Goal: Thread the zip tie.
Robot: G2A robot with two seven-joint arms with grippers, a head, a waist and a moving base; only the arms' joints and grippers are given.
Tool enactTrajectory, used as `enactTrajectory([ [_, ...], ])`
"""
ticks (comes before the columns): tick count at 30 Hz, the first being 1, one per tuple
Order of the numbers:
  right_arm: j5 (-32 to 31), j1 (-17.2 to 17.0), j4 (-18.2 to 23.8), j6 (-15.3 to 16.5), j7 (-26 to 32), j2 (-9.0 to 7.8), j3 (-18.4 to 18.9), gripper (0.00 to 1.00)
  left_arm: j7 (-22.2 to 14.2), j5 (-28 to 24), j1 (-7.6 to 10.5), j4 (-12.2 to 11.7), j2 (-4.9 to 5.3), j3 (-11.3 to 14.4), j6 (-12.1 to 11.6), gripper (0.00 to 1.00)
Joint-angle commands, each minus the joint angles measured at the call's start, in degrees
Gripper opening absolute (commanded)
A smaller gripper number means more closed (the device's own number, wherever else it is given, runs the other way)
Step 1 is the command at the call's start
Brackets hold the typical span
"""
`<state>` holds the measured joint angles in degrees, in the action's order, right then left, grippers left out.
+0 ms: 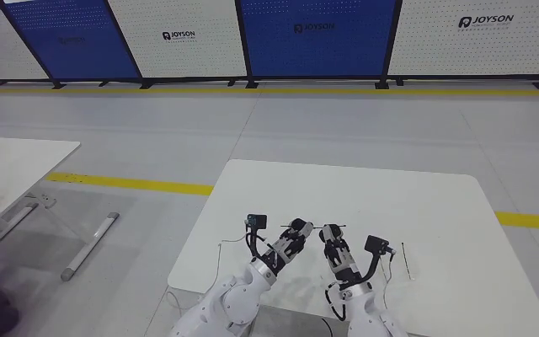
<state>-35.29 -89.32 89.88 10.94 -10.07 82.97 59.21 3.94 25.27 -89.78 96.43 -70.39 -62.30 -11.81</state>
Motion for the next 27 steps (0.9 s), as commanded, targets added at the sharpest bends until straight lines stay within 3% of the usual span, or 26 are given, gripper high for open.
enactTrajectory([
  [1,-0.15,-0.02,-0.03,-0.04,-0.18,0.0,-0.05,0.0,0.15,0.04,-0.02,0.0,-0.01,0.02,-0.07,0.23],
  [8,-1.14,0.07,-0.32,-0.29,-1.22,0.05,-0.35,0.0,0.12,1.14,-0.03,-0.26,-0.03,0.47,0.18,0.16],
  [14,-1.64,0.2,-0.55,-0.34,-1.77,0.09,-0.49,0.0,-0.11,1.3,0.31,-0.59,-0.09,0.83,0.47,0.17],
  [18,-1.91,0.24,-0.69,-0.37,-2.06,0.1,-0.54,0.0,-0.09,1.06,0.6,-0.67,-0.14,0.94,0.48,0.0],
  [27,-1.79,0.72,-1.25,0.02,-1.08,0.13,-0.77,0.0,-0.73,0.84,0.83,-0.92,-0.09,0.7,0.23,0.0],
])
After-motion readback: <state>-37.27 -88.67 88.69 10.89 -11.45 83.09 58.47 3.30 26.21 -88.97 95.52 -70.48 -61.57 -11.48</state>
